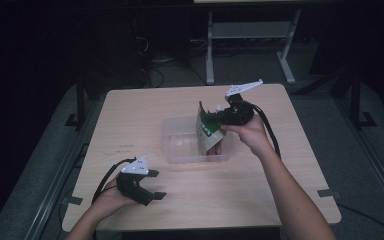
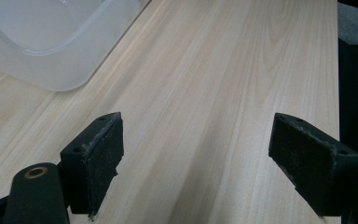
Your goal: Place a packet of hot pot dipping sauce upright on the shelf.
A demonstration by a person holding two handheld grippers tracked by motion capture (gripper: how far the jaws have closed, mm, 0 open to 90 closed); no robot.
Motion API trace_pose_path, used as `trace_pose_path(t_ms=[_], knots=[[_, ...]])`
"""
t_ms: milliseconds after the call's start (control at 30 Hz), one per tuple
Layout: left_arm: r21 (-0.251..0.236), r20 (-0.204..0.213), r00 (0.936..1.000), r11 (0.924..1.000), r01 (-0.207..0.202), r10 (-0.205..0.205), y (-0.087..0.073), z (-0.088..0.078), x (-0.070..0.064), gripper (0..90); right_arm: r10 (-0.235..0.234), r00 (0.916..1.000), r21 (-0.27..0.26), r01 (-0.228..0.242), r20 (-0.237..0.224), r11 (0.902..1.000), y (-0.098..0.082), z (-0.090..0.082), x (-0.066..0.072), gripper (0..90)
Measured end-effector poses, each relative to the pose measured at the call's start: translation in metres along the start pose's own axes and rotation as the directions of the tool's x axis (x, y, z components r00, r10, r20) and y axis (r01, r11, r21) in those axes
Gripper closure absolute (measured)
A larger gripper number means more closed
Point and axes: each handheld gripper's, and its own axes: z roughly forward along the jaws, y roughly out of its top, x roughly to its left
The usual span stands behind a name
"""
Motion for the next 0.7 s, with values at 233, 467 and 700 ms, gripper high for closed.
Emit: trace_pose_path(t_ms=[233,467,700], knots=[[0.001,0.005,0.9999,1.0000,0.010,-0.010,0.000,0.001,-0.001,17.5,-0.009,0.9996,0.001,0.009,0.026,1.0000,0.000,0.000,0.001,90.0],[0.007,0.004,1.0000,1.0000,-0.003,0.003,0.000,0.002,0.000,17.5,-0.017,0.9991,-0.023,0.018,0.040,0.9996,0.000,-0.003,0.003,78.0],[0.011,0.002,1.0000,0.9999,-0.006,0.006,0.000,0.001,0.001,17.4,-0.034,0.9981,-0.039,0.036,0.051,0.9986,0.001,-0.011,0.006,63.6]])
